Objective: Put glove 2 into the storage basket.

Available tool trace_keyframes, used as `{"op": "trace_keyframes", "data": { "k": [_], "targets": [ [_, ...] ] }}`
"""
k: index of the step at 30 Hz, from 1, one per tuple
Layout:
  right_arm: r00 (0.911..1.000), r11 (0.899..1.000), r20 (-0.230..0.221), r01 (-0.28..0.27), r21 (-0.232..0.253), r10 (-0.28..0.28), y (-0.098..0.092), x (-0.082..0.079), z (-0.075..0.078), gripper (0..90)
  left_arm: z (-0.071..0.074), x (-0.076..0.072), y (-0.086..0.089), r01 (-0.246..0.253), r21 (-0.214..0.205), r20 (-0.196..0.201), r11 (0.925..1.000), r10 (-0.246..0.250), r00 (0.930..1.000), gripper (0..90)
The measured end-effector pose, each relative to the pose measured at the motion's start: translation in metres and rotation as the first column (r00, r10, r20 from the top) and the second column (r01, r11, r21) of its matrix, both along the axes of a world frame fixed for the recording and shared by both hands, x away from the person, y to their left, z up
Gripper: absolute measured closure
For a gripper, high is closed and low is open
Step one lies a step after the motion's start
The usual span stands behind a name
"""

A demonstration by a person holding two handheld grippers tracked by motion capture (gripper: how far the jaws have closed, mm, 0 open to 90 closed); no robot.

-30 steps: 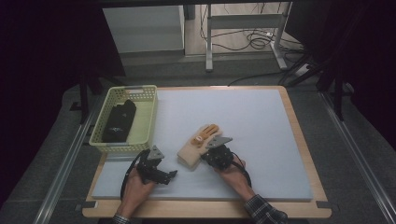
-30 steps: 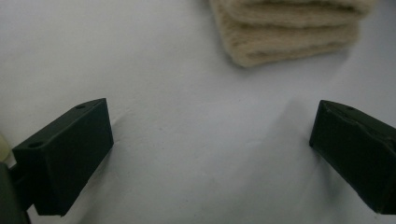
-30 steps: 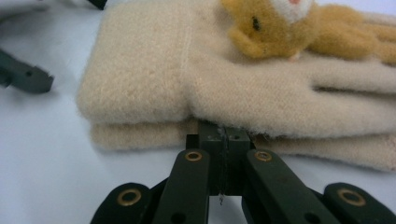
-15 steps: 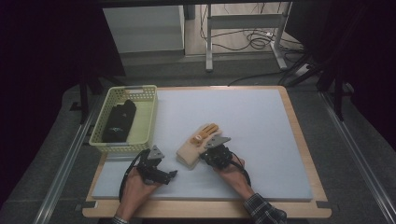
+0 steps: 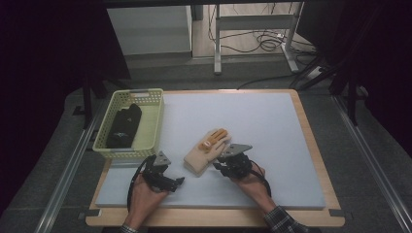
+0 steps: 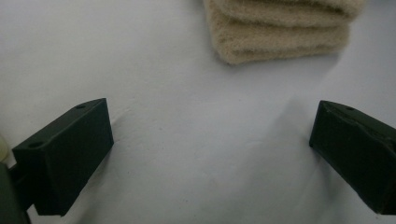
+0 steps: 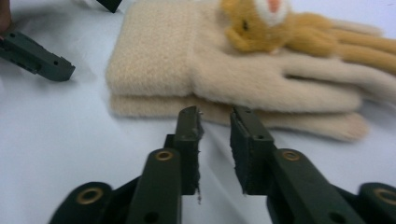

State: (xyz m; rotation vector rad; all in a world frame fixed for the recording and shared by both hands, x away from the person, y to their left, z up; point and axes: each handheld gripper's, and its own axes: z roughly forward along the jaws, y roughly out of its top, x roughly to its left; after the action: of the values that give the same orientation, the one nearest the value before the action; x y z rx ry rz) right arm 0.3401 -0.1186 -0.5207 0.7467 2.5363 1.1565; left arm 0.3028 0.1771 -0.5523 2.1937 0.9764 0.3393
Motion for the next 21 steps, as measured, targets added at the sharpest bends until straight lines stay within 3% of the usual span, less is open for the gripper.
{"op": "trace_keyframes", "data": {
  "k": [5,9,11,15,21],
  "targets": [
    [0.9997,1.0,0.012,0.021,0.009,-0.021,-0.014,-0.001,0.005,57.7,0.0,0.0,0.0,0.0,-0.001,0.0,1.0,0.0,1.0,0.0],
    [0.9984,0.998,0.019,0.053,0.016,-0.053,-0.03,-0.001,0.008,47.6,0.0,0.0,0.0,0.002,0.001,-0.001,1.0,-0.002,1.0,0.0],
    [0.9971,0.997,0.013,0.074,0.016,-0.075,-0.043,0.0,0.009,38.5,0.0,0.0,0.0,0.002,0.001,-0.001,1.0,-0.002,1.0,0.0],
    [0.9955,0.995,0.006,0.095,0.01,-0.095,-0.057,0.001,0.008,30.7,0.0,0.0,0.0,0.002,0.0,-0.001,1.0,-0.002,1.0,0.0],
    [0.9859,0.986,-0.001,0.167,0.013,-0.167,-0.088,0.005,0.004,22.1,0.0,0.0,0.0,0.002,-0.001,-0.002,1.0,-0.002,1.0,0.0]
  ]
}}
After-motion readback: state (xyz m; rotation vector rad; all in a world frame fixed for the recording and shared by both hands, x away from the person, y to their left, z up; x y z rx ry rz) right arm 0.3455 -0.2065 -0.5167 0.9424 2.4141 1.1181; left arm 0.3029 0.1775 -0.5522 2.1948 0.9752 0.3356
